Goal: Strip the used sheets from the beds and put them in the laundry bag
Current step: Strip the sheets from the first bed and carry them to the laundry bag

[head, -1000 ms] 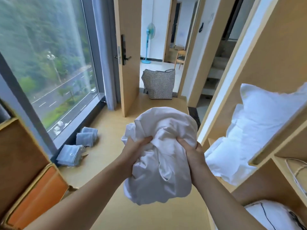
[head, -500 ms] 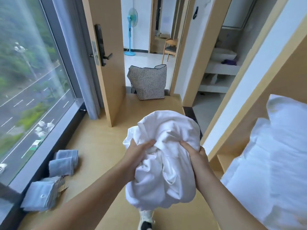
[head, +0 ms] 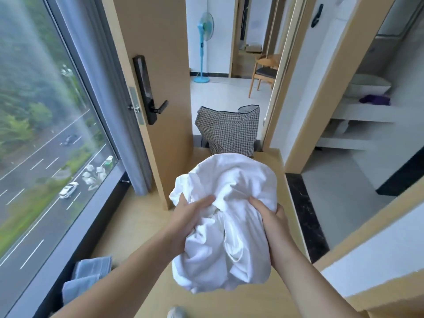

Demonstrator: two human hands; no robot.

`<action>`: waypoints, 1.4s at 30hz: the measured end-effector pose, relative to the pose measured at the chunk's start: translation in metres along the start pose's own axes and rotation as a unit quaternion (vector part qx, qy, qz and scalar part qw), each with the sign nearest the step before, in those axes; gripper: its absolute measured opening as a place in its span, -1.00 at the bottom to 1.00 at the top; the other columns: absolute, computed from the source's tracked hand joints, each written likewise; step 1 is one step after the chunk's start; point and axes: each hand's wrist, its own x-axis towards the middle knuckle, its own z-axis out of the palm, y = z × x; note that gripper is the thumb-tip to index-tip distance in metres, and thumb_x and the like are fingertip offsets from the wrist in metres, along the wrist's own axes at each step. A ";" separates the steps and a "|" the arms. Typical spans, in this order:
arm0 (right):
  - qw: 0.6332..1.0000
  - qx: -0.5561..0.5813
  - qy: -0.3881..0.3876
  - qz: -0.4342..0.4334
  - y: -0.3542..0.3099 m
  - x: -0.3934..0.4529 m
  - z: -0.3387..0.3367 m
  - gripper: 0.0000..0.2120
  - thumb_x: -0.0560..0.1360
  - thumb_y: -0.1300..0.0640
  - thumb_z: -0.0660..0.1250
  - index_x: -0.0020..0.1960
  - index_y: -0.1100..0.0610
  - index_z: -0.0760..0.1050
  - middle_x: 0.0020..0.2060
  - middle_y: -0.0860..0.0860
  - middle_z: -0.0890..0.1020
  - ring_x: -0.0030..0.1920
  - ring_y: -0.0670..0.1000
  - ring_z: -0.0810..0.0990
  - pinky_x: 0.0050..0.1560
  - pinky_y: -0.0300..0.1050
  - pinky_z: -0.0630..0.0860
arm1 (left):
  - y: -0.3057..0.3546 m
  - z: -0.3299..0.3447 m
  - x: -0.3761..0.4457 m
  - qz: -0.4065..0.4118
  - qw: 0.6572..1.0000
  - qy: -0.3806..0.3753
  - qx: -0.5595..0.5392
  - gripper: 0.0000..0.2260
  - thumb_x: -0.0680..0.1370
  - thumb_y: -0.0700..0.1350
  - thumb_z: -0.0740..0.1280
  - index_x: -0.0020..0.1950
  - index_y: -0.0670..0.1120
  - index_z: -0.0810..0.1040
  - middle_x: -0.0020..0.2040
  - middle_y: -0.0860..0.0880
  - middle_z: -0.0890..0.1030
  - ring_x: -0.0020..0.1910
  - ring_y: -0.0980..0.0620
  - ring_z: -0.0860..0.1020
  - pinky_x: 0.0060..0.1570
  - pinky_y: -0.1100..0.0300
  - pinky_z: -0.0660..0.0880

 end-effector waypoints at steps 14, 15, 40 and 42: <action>0.990 0.012 0.137 -0.030 -0.143 0.301 0.086 -0.42 0.41 -0.14 0.56 0.35 -0.11 0.43 0.12 -0.11 0.64 0.06 0.02 0.66 -0.10 -0.06 0.54 | 0.106 0.042 0.398 -0.064 0.991 -0.104 0.050 -0.52 0.39 0.14 0.57 0.18 -0.06 0.59 -0.22 -0.07 0.69 -0.31 0.01 0.55 -0.28 0.16 0.45; 0.989 0.020 0.141 -0.029 -0.154 0.320 0.091 -0.43 0.41 -0.14 0.55 0.34 -0.11 0.42 0.13 -0.10 0.63 0.07 0.02 0.66 -0.08 -0.05 0.55 | 0.119 0.046 0.422 -0.066 0.990 -0.101 0.066 -0.60 0.44 0.11 0.55 0.14 -0.07 0.57 -0.27 -0.03 0.67 -0.41 0.09 0.51 -0.40 0.25 0.41; 0.998 0.030 -0.017 0.047 -0.356 0.920 0.321 -0.25 0.22 -0.21 0.62 0.34 -0.08 0.46 0.13 -0.04 0.65 0.09 0.10 0.67 0.22 0.17 0.61 | 0.341 0.035 0.976 -0.059 0.989 0.129 0.041 -0.77 0.54 -0.13 0.50 0.16 -0.04 0.57 -0.16 -0.05 0.74 -0.26 -0.04 0.69 -0.30 0.13 0.61; 0.998 0.030 -0.025 0.057 -0.367 0.966 0.346 -0.33 0.32 -0.17 0.62 0.33 -0.05 0.43 0.13 -0.02 0.63 0.09 0.09 0.65 0.16 0.10 0.60 | 0.355 0.025 1.027 -0.064 0.989 0.129 0.025 -0.81 0.55 -0.16 0.49 0.13 -0.04 0.60 -0.20 -0.03 0.75 -0.29 -0.03 0.71 -0.35 0.13 0.61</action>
